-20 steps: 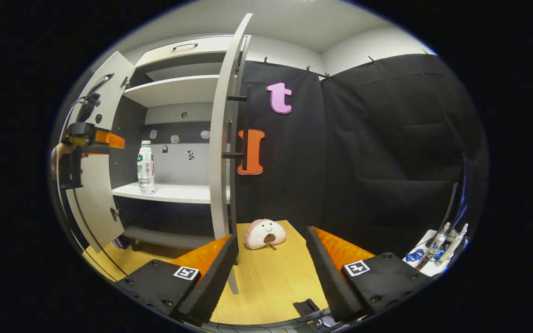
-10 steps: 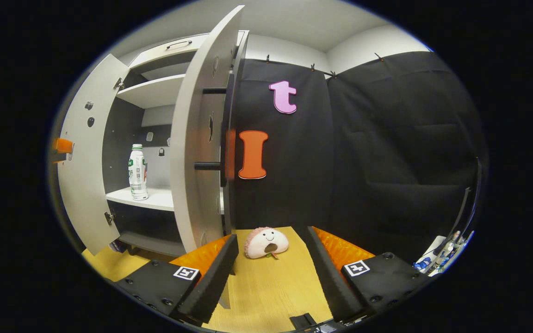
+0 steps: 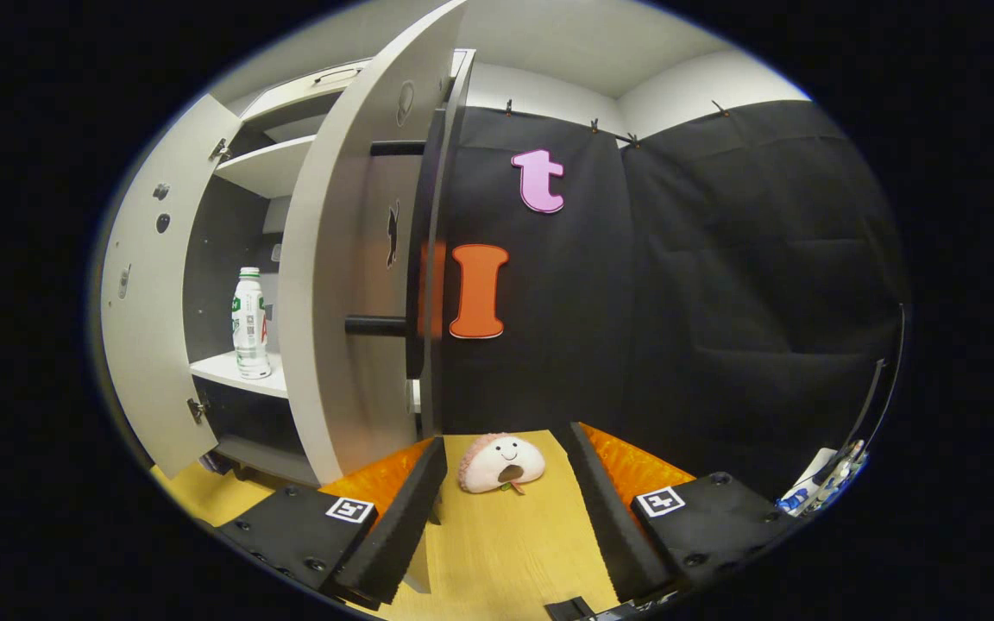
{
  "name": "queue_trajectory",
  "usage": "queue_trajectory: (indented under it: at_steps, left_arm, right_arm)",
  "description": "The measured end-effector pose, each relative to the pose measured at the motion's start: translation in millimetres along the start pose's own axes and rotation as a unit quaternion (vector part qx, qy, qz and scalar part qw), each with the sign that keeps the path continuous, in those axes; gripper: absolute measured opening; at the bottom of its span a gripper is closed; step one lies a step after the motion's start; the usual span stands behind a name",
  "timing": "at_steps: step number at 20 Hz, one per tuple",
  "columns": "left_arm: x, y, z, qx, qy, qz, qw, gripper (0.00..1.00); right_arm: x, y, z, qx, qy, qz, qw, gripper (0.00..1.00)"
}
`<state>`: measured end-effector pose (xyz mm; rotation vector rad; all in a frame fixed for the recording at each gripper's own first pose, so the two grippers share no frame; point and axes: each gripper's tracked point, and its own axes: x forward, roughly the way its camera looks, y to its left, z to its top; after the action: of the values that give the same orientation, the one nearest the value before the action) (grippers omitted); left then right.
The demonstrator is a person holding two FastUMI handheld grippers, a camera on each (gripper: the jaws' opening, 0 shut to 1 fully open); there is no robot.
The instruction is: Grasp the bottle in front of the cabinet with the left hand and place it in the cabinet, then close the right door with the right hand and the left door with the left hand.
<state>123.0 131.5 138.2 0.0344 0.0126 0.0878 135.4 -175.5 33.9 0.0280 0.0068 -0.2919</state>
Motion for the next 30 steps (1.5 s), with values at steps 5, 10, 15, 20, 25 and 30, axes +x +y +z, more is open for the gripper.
queue_trajectory:
  at_steps: [5,10,15,20,25,30]
  left_arm:
    - [0,13,-2,0.002,0.006,0.003,1.000,0.95]
    - [2,32,-3,-0.012,0.008,0.006,1.000,0.95]
    - [2,64,-6,-0.002,0.007,0.022,1.000,0.95]
    - [6,94,-15,-0.010,0.013,0.030,0.999,0.96]
    - [12,128,-21,-0.006,0.015,0.048,0.999,0.98]
    - [22,148,-31,-0.011,0.023,0.052,0.998,0.96]
  right_arm:
    - [-5,37,-4,0.020,0.000,0.022,1.000,0.95]
    - [-5,96,-7,0.030,0.003,0.055,0.998,0.88]
    - [7,157,-12,0.008,0.002,0.070,0.998,0.87]
    - [32,227,-15,0.011,-0.002,0.094,0.996,0.94]
    - [55,245,3,-0.023,-0.031,0.065,0.997,0.84]
    - [64,249,4,-0.029,-0.035,0.058,0.997,0.92]
